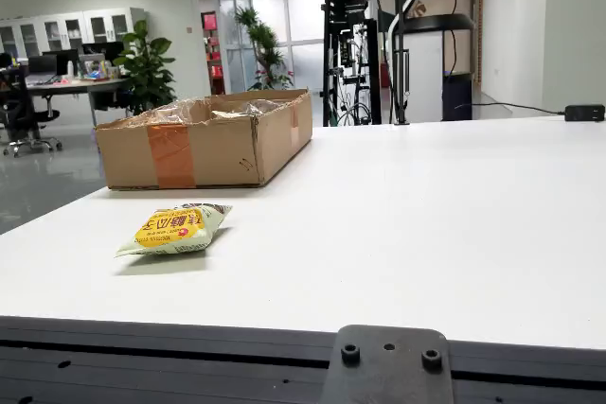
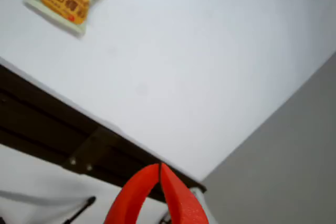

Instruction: Grasp a snack and put it in the bin.

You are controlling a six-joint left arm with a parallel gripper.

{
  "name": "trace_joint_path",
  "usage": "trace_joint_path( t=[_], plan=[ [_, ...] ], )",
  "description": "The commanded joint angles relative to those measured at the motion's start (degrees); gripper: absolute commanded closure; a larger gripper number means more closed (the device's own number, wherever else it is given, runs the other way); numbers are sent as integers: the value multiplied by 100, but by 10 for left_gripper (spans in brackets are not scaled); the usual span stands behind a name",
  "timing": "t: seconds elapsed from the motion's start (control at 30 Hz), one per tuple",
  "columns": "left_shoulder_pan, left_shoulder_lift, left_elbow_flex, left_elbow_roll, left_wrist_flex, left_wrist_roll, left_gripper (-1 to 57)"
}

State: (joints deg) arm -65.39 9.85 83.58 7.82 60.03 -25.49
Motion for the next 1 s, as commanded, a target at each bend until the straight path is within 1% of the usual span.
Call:
trace_joint_path(
  t=[0.03,0.83,1.0],
  plan=[
    [6,0,0,0,-6,73,562],
    [84,0,0,0,-78,185,562],
    [93,0,0,-9,-76,191,539]
  ],
)
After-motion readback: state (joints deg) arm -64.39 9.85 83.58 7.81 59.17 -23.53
